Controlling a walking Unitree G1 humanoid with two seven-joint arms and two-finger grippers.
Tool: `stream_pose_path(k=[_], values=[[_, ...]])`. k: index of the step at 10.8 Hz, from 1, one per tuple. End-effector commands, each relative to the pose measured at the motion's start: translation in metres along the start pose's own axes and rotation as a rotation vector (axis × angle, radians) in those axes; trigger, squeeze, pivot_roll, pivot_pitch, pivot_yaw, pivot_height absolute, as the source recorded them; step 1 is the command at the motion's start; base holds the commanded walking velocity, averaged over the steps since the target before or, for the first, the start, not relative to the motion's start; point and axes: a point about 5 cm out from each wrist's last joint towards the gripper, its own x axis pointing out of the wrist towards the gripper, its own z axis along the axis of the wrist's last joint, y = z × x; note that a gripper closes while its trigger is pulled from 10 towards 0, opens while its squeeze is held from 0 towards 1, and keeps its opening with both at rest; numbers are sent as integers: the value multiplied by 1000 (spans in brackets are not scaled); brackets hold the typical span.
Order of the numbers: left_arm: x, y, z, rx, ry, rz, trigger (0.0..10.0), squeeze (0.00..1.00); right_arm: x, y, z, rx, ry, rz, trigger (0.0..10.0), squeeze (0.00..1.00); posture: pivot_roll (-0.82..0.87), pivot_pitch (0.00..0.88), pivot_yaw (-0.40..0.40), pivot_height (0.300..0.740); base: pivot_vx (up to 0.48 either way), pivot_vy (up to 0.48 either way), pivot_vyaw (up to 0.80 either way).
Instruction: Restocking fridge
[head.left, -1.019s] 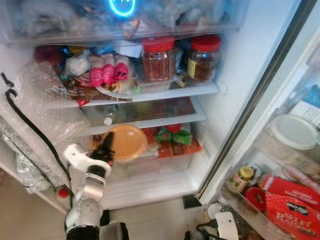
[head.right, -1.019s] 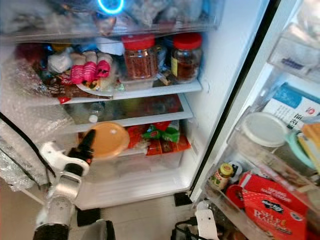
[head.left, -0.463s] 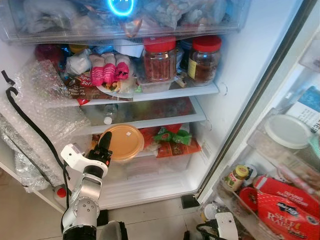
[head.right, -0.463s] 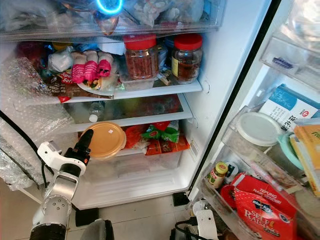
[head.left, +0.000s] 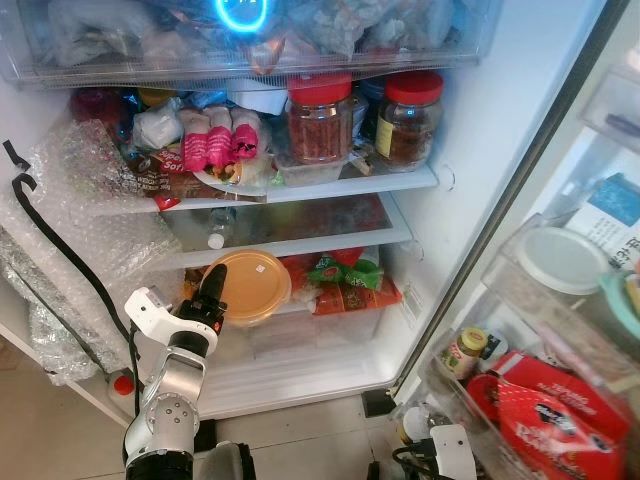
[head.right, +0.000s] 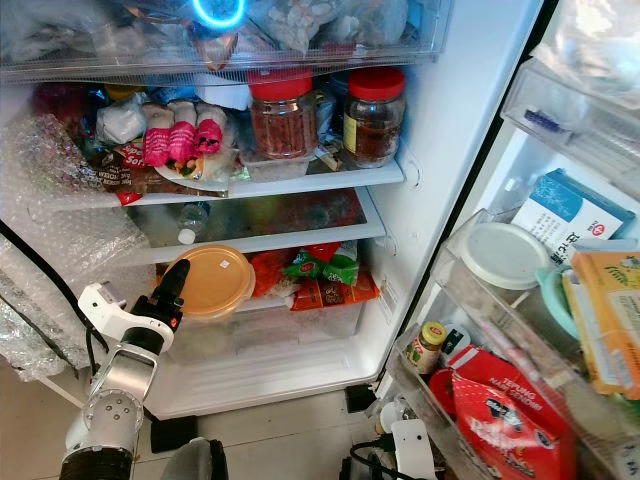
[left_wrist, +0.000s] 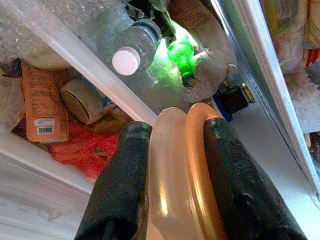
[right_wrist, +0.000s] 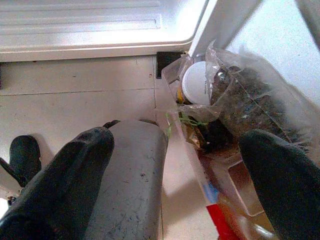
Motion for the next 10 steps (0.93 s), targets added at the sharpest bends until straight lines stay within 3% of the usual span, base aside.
stream_pose_path(k=[1, 10], values=[[0, -4, 1, -7, 1, -25, 10000, 0, -8, 9, -35, 6, 141, 27, 10000, 0, -166, 71, -7, 631, 0, 0, 0], [0, -7, -4, -5, 23, -47, 10000, 0, -9, 9, -35, 5, 144, 31, 10000, 0, -167, 61, -7, 631, 0, 0, 0]])
